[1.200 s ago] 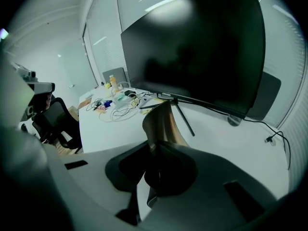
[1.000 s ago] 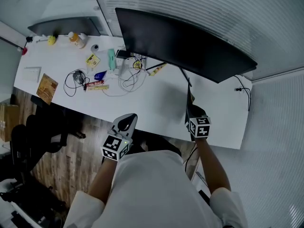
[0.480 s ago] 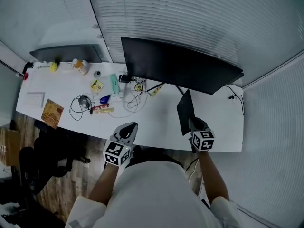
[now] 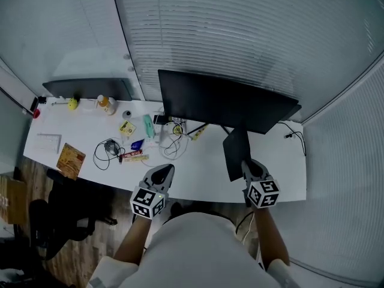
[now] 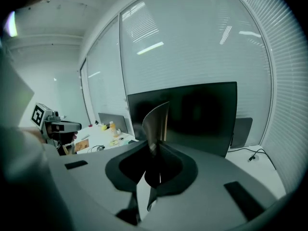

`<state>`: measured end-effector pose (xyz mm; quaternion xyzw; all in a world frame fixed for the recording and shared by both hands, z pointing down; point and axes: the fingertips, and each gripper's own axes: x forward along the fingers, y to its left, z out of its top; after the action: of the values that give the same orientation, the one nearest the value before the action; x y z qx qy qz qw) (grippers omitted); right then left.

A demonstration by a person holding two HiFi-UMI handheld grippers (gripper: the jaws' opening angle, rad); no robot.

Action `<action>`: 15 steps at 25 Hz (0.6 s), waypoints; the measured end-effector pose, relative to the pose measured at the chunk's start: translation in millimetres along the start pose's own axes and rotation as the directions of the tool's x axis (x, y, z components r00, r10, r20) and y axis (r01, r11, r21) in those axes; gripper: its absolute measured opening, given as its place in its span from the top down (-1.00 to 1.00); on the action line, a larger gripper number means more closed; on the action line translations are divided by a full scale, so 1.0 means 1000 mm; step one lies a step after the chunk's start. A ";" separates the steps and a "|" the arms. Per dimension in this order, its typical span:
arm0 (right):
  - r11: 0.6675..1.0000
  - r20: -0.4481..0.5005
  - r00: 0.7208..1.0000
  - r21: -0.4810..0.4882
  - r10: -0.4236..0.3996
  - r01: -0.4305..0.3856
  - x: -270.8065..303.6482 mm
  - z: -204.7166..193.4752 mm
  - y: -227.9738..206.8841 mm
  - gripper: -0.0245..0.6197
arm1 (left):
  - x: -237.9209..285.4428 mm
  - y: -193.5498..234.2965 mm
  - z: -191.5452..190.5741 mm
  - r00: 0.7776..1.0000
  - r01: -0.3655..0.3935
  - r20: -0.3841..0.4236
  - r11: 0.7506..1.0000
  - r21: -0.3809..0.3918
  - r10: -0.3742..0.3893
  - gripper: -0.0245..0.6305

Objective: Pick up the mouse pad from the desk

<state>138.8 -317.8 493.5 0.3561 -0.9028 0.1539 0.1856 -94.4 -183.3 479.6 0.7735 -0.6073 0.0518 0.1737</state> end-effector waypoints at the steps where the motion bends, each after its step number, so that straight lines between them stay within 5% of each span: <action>1: 1.000 0.014 1.000 -0.006 -0.001 0.001 -0.004 0.006 0.002 0.77 | -0.002 0.000 0.004 1.000 -0.001 0.007 1.000 0.003 0.001 0.87; 15: 0.988 0.144 0.986 -0.113 -0.085 0.102 -0.035 0.056 -0.009 0.77 | 0.000 0.014 0.046 0.996 -0.021 0.083 0.999 0.034 0.019 0.88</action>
<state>156.2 -327.2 429.5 0.3962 -0.9034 0.0652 0.1504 -114.0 -201.1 439.9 0.7718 -0.6207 0.0320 0.1344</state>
